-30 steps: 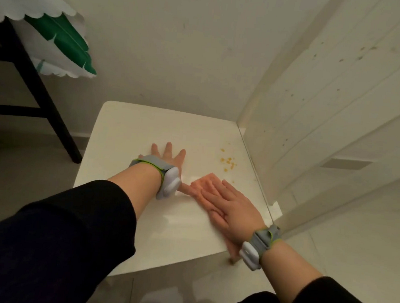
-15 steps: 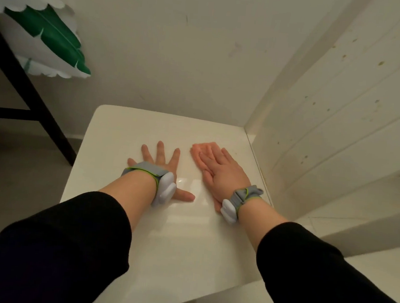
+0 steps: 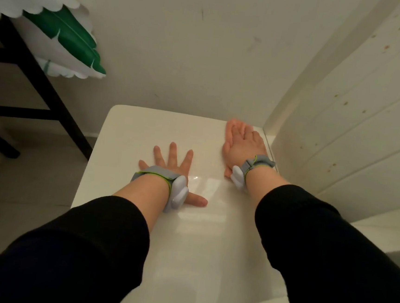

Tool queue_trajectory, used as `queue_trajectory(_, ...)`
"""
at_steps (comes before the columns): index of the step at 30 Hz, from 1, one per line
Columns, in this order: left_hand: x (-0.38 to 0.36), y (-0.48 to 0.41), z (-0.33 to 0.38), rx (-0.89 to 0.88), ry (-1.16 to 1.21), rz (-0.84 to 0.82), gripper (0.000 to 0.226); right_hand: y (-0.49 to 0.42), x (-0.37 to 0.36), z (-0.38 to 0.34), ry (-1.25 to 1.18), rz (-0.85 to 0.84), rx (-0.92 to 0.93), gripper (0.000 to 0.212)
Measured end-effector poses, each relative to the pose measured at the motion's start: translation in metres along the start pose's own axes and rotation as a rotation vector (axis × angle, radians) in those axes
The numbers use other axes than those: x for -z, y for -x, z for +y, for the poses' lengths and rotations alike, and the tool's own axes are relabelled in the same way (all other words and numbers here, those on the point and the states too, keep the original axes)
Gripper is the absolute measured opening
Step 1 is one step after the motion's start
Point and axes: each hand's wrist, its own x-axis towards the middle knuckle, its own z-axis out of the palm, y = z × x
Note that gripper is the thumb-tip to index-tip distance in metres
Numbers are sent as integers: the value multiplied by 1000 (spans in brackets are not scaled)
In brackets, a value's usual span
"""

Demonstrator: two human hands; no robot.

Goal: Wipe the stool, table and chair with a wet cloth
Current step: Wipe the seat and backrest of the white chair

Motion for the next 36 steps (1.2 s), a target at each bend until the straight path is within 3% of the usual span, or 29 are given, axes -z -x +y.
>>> queue_trajectory(6, -1, -1, 2, 0, -6, 19, 139, 24, -3, 1, -95, 5, -225, 61)
queue_trajectory(12, 2, -2, -1, 13, -13, 24, 142, 80, -10, 0, -124, 79, -304, 63)
queue_trajectory(23, 2, 23, 7, 14, 43, 164, 119, 177, -9, 16, -100, 63, -101, 61)
queue_trajectory(28, 13, 35, 32, -80, -63, 160, 104, 208, -19, 24, 79, 92, -62, 59)
queue_trajectory(33, 1, 30, 44, -64, -47, -24, 125, 204, -25, 24, 108, 74, -99, 59)
queue_trajectory(36, -16, 24, 44, -64, -111, -41, 139, 187, -20, 23, 89, 155, -173, 59)
